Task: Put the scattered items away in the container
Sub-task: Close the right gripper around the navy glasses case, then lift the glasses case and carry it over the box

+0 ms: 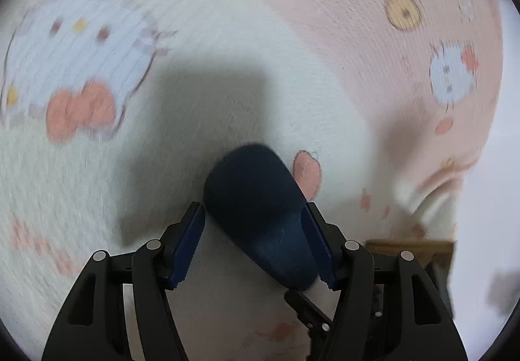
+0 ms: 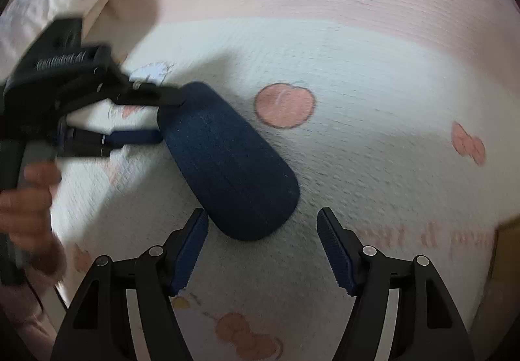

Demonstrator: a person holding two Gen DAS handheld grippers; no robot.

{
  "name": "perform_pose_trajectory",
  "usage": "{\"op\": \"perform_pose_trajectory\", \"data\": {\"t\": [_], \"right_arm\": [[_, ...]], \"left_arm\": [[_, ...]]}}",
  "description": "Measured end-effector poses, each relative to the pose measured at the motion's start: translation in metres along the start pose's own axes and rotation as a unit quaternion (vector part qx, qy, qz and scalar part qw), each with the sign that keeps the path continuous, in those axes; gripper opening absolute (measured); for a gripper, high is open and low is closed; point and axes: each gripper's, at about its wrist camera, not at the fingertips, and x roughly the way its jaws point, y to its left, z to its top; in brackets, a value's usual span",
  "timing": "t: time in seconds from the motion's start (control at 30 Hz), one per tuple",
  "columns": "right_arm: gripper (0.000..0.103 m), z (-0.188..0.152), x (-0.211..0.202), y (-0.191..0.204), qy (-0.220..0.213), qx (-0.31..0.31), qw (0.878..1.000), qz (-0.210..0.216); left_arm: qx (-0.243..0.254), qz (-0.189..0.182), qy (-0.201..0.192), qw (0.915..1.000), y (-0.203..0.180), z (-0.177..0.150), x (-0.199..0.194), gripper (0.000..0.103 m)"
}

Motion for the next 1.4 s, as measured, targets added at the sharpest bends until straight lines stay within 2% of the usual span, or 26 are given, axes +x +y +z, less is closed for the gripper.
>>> {"op": "perform_pose_trajectory", "data": {"t": [0.03,0.07,0.1,0.27,0.33,0.47,0.6,0.7,0.87,0.93,1.03,1.17,1.27,1.4], "right_arm": [[0.068,0.000,0.003,0.001,0.001,-0.008,1.000,0.001],[0.068,0.000,0.005,0.001,0.001,-0.010,1.000,0.001],[0.068,0.000,0.006,0.001,-0.001,-0.010,1.000,0.003],[0.064,0.001,0.006,0.003,-0.008,-0.023,1.000,0.005],[0.064,-0.001,0.004,0.006,-0.004,-0.028,1.000,-0.010],[0.064,-0.013,-0.008,0.002,0.011,0.000,0.999,-0.032],[0.064,-0.044,-0.033,-0.017,0.019,0.034,0.997,-0.072],[0.064,-0.070,-0.050,-0.031,0.031,0.059,0.992,-0.107],[0.063,-0.104,-0.068,-0.051,0.037,0.098,0.986,-0.129],[0.063,-0.109,-0.072,-0.053,0.032,0.098,0.985,-0.136],[0.063,-0.108,-0.078,-0.047,0.022,0.064,0.986,-0.155],[0.065,-0.103,-0.076,-0.035,0.024,0.008,0.982,-0.187],[0.068,-0.101,-0.073,-0.036,0.024,0.002,0.982,-0.186],[0.071,-0.099,-0.072,-0.051,0.024,0.026,0.988,-0.153]], "left_arm": [[0.031,0.016,-0.002,0.9994,-0.006,0.003,0.002,0.063],[0.046,0.027,-0.005,0.9986,-0.010,0.004,0.003,0.057],[0.056,0.033,-0.009,0.9978,-0.012,0.004,0.003,0.057],[0.070,0.034,-0.020,0.9968,-0.015,0.000,0.002,0.057],[0.079,0.026,-0.014,0.9965,-0.015,-0.002,0.001,0.056],[0.104,0.011,0.008,0.9945,-0.033,-0.018,0.012,0.055],[0.126,-0.017,0.050,0.9906,-0.057,-0.040,0.036,0.055],[0.149,-0.031,0.082,0.9850,-0.076,-0.062,0.056,0.054],[0.197,-0.031,0.106,0.9741,-0.108,-0.088,0.073,0.054],[0.202,-0.023,0.104,0.9736,-0.114,-0.091,0.076,0.054],[0.203,-0.009,0.102,0.9739,-0.121,-0.089,0.080,0.054],[0.174,-0.003,0.111,0.9785,-0.117,-0.087,0.079,0.055],[0.158,-0.006,0.114,0.9807,-0.111,-0.090,0.074,0.057],[0.141,-0.033,0.138,0.9797,-0.105,-0.097,0.079,0.058]]}}
